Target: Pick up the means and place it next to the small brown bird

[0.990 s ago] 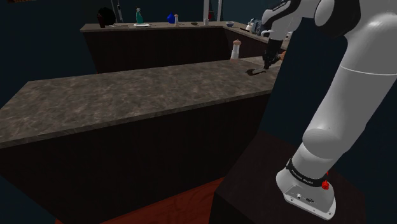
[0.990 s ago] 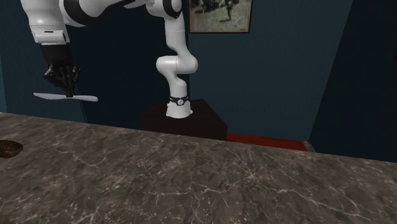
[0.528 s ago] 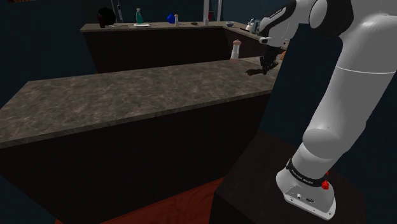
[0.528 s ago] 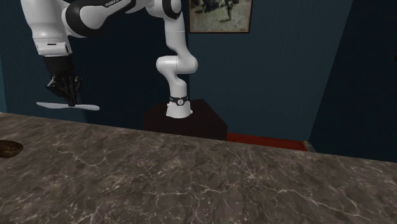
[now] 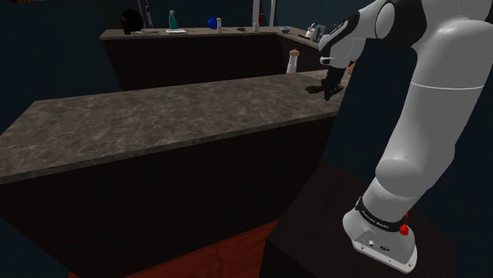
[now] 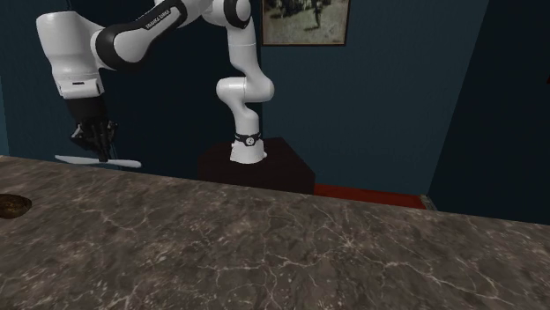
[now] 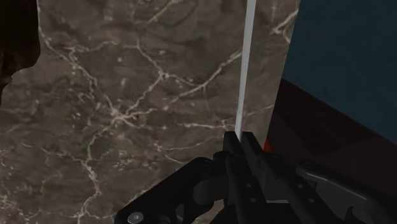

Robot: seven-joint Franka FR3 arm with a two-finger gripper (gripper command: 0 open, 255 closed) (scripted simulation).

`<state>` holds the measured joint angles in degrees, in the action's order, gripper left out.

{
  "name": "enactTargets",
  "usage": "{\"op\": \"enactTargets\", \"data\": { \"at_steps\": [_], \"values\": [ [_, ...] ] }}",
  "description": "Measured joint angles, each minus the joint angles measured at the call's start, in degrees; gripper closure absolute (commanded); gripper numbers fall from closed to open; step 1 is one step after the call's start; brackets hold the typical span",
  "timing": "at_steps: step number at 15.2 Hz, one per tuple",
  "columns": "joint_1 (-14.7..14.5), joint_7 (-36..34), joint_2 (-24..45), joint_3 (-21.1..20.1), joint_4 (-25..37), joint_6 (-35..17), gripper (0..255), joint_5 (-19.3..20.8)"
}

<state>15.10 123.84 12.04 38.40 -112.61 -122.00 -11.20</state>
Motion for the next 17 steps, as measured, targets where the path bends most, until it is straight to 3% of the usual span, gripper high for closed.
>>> {"op": "enactTargets", "data": {
  "at_steps": [7, 8, 15, 17],
  "values": [
    [0.7, -0.4, -0.5, -0.8, -1.8, -1.1, 255, 2.0],
    [0.9, -0.3, -0.1, -1.0, -1.4, -1.0, 0, 1.0],
    [0.9, -0.5, 0.0, -1.1, -1.2, -0.4, 0, -0.7],
    [0.7, -1.6, -0.8, -0.9, -0.8, 2.4, 0, 0.3]
  ]
}}
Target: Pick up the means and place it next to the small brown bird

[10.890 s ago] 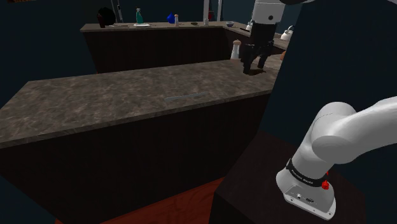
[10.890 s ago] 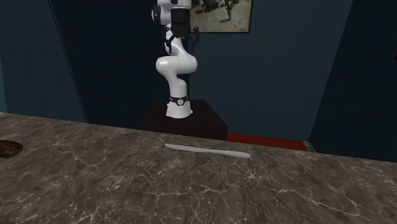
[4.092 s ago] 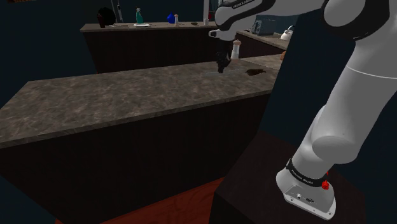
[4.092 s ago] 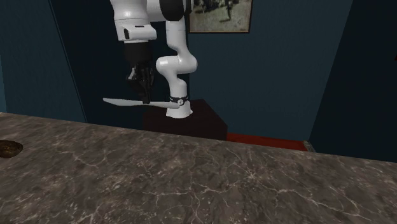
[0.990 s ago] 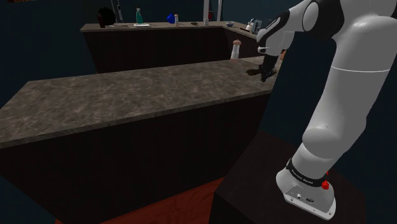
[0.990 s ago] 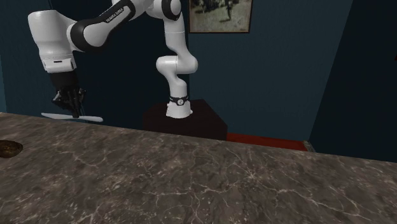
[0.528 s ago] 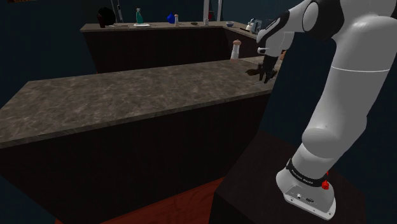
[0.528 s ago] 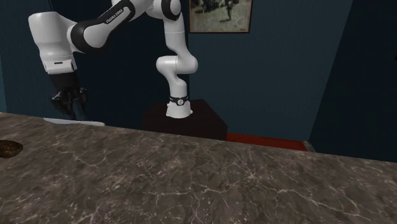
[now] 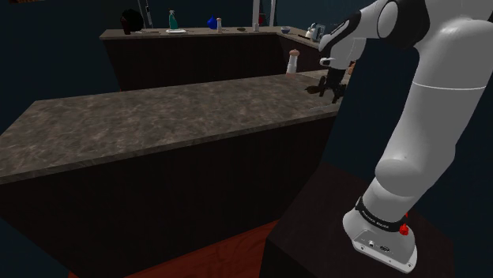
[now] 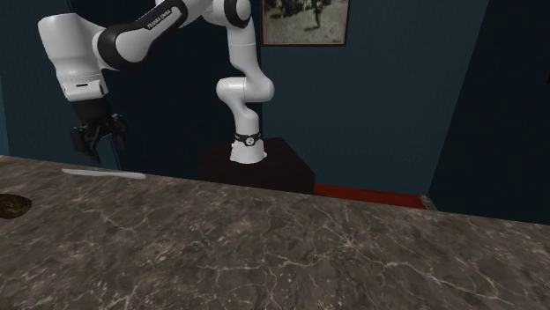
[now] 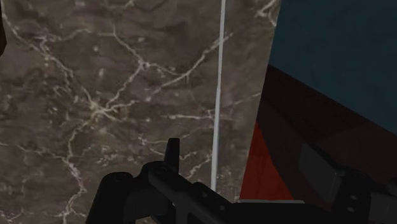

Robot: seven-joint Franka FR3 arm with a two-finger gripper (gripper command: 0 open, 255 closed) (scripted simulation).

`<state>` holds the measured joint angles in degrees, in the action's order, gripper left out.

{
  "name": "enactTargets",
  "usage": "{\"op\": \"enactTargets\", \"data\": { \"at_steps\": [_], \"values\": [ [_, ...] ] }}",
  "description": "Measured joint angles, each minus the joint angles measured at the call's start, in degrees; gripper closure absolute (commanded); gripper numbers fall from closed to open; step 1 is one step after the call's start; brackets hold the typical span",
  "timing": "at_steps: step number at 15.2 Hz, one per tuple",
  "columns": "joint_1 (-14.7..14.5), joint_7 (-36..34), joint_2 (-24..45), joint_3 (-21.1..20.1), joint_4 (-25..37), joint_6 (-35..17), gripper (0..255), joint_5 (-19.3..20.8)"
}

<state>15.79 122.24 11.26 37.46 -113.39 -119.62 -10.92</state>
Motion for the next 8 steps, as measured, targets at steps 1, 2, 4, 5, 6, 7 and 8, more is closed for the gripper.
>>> {"op": "enactTargets", "data": {
  "at_steps": [1, 2, 4, 5, 6, 7, 8],
  "values": [
    [0.1, -0.3, -0.7, -0.2, 0.7, 1.9, 0, 0.8],
    [0.2, -0.4, -0.6, -0.2, 1.5, 2.7, 0, 0.8],
    [0.6, -0.7, -0.7, -0.5, 2.0, 3.3, 0, 1.0],
    [0.6, -0.6, -0.7, -0.6, 2.2, 3.5, 0, 1.0],
    [0.7, -0.7, -0.6, -0.7, 2.3, 3.5, 0, 0.9],
    [0.8, -0.8, -1.1, -0.9, 2.1, 3.5, 0, 1.3],
    [0.9, -0.7, -1.1, -1.0, 2.1, 3.3, 0, 1.4]
  ]
}}
